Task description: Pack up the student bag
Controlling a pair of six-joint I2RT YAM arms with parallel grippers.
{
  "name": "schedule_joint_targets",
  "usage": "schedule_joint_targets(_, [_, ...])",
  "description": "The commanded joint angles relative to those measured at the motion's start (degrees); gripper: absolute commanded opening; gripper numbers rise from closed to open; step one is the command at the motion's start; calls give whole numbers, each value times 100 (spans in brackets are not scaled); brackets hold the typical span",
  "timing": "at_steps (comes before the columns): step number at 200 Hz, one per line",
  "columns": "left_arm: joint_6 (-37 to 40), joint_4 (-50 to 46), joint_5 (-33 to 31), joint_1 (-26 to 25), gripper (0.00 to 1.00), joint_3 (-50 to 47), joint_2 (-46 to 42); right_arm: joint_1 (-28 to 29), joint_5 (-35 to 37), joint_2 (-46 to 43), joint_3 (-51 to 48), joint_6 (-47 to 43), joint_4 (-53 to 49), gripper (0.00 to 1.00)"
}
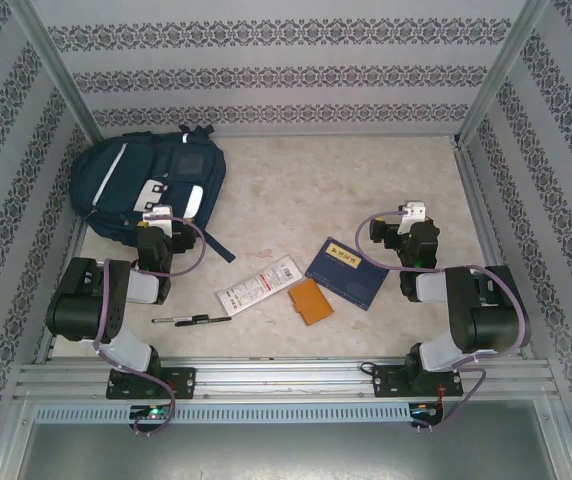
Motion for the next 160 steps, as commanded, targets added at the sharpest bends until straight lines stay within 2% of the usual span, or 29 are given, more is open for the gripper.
schedule_joint_targets(1, [60, -11, 115, -43, 99, 21, -47, 6, 50, 49, 100, -55, 159, 98])
schedule_joint_targets(160, [60, -151, 206, -42, 99, 95, -47, 3, 55, 52, 100, -55, 150, 98])
